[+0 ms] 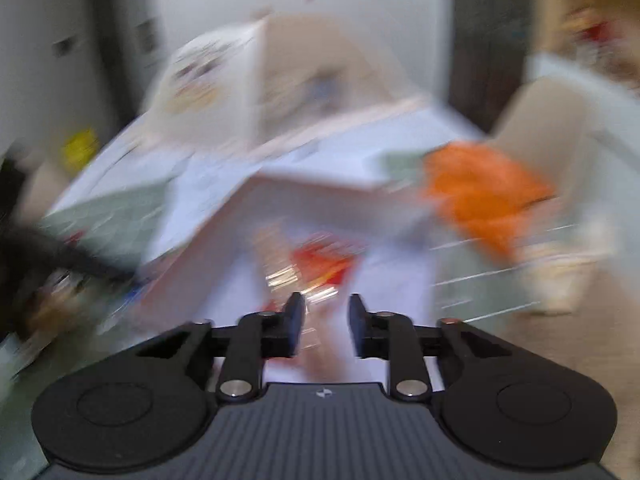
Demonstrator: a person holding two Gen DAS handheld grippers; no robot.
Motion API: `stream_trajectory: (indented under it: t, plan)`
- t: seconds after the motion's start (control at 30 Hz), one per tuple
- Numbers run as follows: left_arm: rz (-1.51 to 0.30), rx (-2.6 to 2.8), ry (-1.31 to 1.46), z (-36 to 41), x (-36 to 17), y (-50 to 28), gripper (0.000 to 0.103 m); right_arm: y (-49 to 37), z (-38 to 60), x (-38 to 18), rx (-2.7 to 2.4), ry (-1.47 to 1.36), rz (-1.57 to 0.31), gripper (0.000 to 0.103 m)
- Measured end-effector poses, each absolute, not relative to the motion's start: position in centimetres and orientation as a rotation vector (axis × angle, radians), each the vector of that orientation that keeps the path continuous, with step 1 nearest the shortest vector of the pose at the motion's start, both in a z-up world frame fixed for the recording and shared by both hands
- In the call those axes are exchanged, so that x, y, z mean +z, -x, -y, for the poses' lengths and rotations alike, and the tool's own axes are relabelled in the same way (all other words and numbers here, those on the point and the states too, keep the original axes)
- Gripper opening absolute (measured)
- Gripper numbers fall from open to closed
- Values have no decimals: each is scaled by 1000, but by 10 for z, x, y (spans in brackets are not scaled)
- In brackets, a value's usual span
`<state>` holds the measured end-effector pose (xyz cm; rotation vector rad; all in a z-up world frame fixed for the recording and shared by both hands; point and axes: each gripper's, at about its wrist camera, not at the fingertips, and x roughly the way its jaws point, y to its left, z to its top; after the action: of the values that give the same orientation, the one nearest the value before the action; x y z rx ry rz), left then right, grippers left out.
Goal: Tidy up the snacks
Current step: 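Grasp the blueberry lollipop with the left gripper while the right reaches toward the snack packets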
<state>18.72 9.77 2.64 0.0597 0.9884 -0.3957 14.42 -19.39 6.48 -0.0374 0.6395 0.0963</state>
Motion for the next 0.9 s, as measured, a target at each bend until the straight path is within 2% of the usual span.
stream_trajectory:
  t: [0.07, 0.13, 0.23, 0.4, 0.6, 0.63, 0.77, 0.9]
  plan:
    - [-1008, -421, -30, -97, 27, -173, 29, -152, 202, 57, 8, 30, -661, 55]
    - [-1028, -445, 41, -102, 28, -165, 28, -161, 207, 44, 41, -34, -747, 54]
    - [-993, -407, 127, -114, 38, -164, 28, -169, 192, 30, 104, -24, -797, 43]
    - [-879, -252, 200, -129, 54, -196, 28, -185, 147, 23, 129, 124, -756, 43]
    - [-861, -203, 71, -111, 41, -252, 29, -188, 137, 33, 243, 95, -776, 43]
    - [-867, -220, 65, -112, 39, -254, 24, -182, 142, 37, 252, 83, -769, 43]
    - [-908, -304, 162, -125, 31, -249, 23, -152, 162, 53, 270, 42, -735, 44]
    - [-924, -368, 189, -131, 31, -222, 21, -126, 177, 55, 354, -23, -778, 47]
